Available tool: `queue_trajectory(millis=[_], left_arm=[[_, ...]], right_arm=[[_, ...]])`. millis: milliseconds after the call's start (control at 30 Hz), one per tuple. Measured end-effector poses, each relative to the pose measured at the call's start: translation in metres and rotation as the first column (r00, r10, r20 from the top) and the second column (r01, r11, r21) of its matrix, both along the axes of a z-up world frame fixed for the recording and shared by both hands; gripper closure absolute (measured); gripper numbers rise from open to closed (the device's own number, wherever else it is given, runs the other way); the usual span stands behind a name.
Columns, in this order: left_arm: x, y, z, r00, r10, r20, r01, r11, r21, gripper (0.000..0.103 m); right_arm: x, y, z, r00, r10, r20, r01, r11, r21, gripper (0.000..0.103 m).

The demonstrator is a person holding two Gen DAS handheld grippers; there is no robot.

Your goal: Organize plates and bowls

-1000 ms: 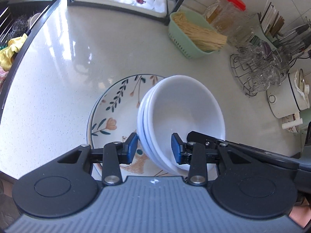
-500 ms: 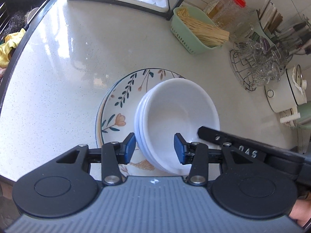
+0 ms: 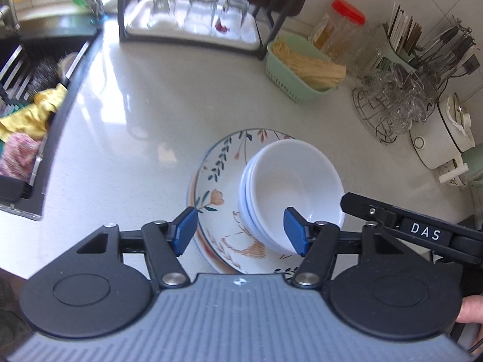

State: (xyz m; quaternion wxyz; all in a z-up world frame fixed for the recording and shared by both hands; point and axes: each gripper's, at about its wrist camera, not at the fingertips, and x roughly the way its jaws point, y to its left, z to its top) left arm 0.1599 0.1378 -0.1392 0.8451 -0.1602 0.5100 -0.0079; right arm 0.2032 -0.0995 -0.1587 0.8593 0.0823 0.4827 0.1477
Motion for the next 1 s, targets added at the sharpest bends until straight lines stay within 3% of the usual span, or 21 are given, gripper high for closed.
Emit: queue_trajectory(millis=[200, 300, 333, 600, 1000], left_arm=[[-0.032, -0.004, 0.027, 0.997, 0.053, 0.052, -0.057, 0.996, 0.062, 0.015], [-0.052, -0.009, 0.04, 0.993, 0.067, 0.094, -0.075, 0.994, 0.085, 0.009], [-0.058, -0.011, 0.044, 0.992, 0.078, 0.104, -0.088, 0.991, 0.098, 0.007], [-0.102, -0.027, 0.061, 0.984, 0.106, 0.142, -0.129, 0.978, 0.165, 0.006], [-0.166, -0.059, 0.08, 0.974, 0.108, 0.197, -0.149, 0.968, 0.203, 0.006]], right_arm=[[-0.022, -0.012, 0.024, 0.994, 0.048, 0.097, -0.049, 0.999, 0.004, 0.032], [-0.036, -0.02, 0.036, 0.985, 0.055, 0.162, -0.056, 0.998, 0.001, 0.02], [-0.04, -0.023, 0.038, 0.982, 0.058, 0.178, -0.059, 0.998, 0.003, 0.02], [-0.077, -0.045, 0.048, 0.971, 0.058, 0.232, -0.063, 0.998, 0.017, 0.02], [-0.13, -0.061, 0.051, 0.96, 0.091, 0.266, -0.097, 0.995, 0.008, 0.02]])
